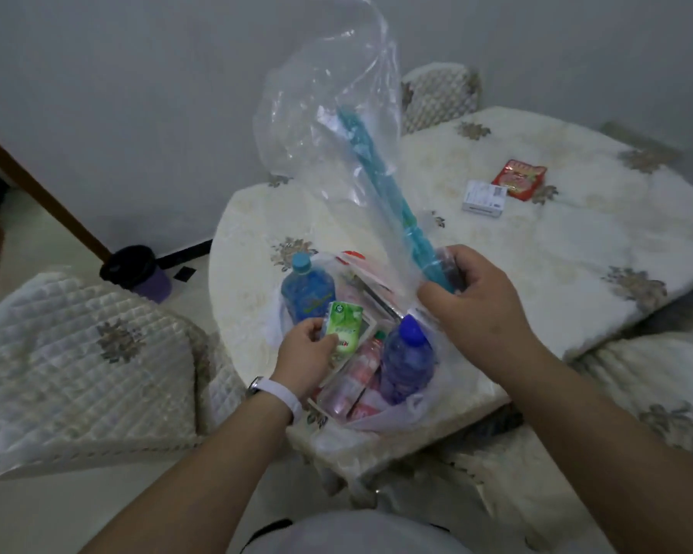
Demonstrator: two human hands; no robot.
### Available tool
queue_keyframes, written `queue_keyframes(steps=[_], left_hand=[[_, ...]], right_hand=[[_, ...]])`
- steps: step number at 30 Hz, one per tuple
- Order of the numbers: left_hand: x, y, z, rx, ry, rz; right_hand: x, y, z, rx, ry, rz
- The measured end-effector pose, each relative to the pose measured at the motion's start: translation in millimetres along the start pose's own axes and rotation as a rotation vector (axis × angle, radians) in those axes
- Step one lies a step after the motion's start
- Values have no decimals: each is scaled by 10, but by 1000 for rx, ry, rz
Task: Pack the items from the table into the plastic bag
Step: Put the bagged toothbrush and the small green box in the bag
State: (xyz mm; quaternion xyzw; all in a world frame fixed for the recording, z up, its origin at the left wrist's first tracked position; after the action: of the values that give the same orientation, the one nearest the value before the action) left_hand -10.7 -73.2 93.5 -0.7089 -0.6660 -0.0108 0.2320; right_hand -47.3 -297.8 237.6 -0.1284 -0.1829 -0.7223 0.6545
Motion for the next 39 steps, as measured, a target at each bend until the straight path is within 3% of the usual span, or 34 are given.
queue_keyframes(steps=[6, 11, 18, 24, 26, 30, 34, 39], left_hand=[[-255, 346, 43, 36, 134, 165], [-335, 480, 1, -2, 281, 307], [-148, 445, -447, -459, 492, 367], [172, 819, -1222, -687, 264, 322], [186, 1082, -1368, -686, 398, 402], [25, 1638, -1340, -603, 910, 626], [-154, 2024, -1066, -412, 1131, 852], [-159, 2229, -934, -420, 1078, 739]], right_hand=[[286, 29, -581, -183, -137, -98], [277, -21, -939, -327, -237, -40], [265, -109, -1184, -440, -383, 73], [209, -107, -1165, -474, -509, 88], [203, -117, -1157, -502, -569, 119], [203, -66, -1158, -545, -661, 189], [148, 46, -1180, -596, -743, 264], [-54, 335, -1309, -589, -723, 383]])
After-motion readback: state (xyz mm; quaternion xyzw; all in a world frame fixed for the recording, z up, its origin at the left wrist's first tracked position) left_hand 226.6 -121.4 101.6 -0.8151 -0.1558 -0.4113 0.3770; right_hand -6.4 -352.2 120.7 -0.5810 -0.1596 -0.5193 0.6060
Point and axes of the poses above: each hand's wrist, its own y-axis towards the middle knuckle, its own x-axis out of the back of the hand, z = x × y, the point moved 5 cm from there along y, towards the middle knuckle, and after that the axes turned 7 degrees about z, right-handed, at the moved point
